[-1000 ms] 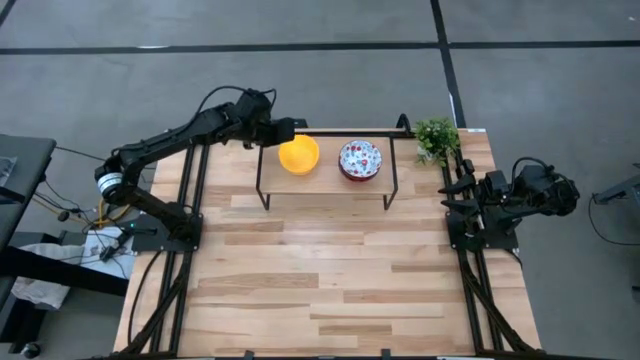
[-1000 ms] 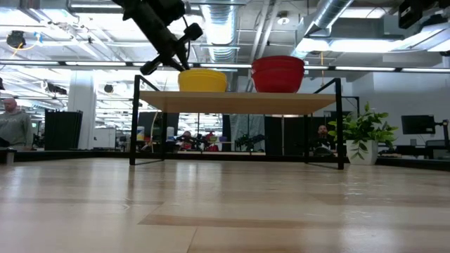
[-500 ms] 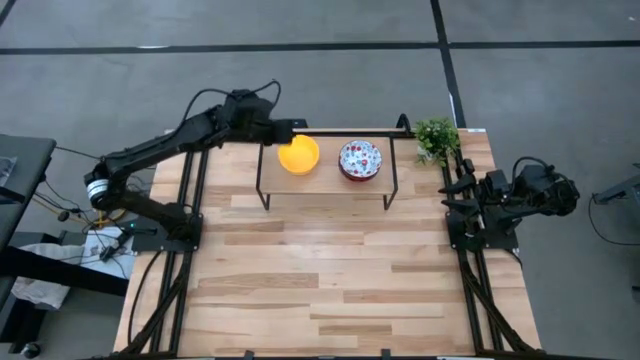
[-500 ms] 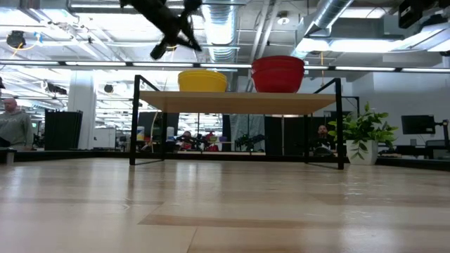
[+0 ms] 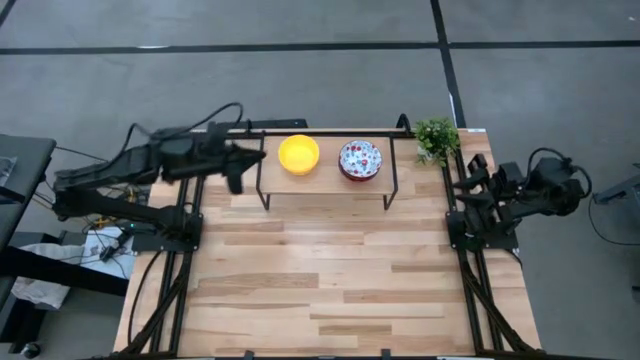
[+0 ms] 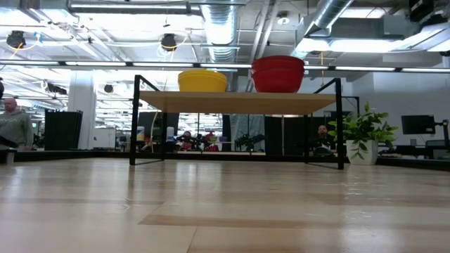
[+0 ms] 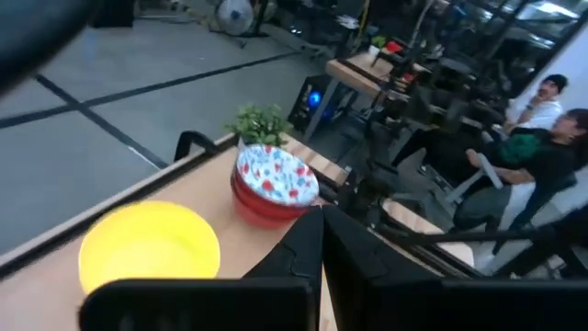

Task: Pick & Place Mini bowls
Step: Return to Home Position

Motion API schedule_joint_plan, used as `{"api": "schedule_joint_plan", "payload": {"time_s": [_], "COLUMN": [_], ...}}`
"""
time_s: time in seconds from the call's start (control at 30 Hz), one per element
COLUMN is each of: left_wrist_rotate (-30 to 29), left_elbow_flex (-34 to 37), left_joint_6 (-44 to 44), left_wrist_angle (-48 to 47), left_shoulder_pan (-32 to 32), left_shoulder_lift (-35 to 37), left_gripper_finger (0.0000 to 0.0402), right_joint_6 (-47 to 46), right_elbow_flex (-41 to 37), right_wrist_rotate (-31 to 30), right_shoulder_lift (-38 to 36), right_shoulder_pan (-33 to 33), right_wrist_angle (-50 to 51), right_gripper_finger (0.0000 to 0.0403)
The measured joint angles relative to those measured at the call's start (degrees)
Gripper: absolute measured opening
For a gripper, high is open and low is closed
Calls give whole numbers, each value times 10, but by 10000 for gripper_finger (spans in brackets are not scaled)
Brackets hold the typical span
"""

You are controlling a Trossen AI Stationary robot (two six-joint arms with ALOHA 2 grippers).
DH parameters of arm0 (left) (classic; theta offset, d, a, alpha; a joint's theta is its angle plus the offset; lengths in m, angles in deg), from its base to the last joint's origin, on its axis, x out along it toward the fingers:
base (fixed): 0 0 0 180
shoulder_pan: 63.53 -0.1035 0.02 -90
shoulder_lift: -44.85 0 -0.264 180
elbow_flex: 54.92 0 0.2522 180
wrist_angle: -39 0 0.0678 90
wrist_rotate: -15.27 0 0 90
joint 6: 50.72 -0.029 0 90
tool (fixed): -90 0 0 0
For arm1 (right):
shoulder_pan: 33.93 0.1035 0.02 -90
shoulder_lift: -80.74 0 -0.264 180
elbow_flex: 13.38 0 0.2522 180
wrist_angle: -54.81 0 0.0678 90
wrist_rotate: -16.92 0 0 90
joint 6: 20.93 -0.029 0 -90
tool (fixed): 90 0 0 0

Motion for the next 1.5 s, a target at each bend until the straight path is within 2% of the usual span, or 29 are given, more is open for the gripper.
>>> {"api": "schedule_joint_plan", "payload": {"time_s": [0.17,0.4,0.6,0.73,0.9,1.17,1.43,1.5], "left_wrist_rotate": [-31,-32,-13,-2,-1,-1,-1,-1], "left_elbow_flex": [97,232,320,369,423,469,470,470], "left_joint_6": [-5,-7,-33,-44,-48,-47,-26,-44], "left_wrist_angle": [43,88,135,164,196,205,205,206], "left_shoulder_pan": [53,80,97,100,100,100,99,99], "left_shoulder_lift": [92,204,288,340,387,414,384,380], "left_gripper_finger": [7,7,7,7,7,7,7,7], "right_joint_6": [-19,-30,-71,-67,-68,-90,-80,-80], "right_elbow_flex": [1,1,0,-11,-69,-159,-177,-177], "right_wrist_rotate": [0,-1,2,18,46,61,58,56], "right_shoulder_lift": [0,0,0,0,1,1,1,0], "right_shoulder_pan": [0,0,0,0,0,0,0,0], "right_wrist_angle": [44,48,60,36,-32,-120,-145,-144], "right_gripper_finger": [121,121,121,121,121,121,121,121]}}
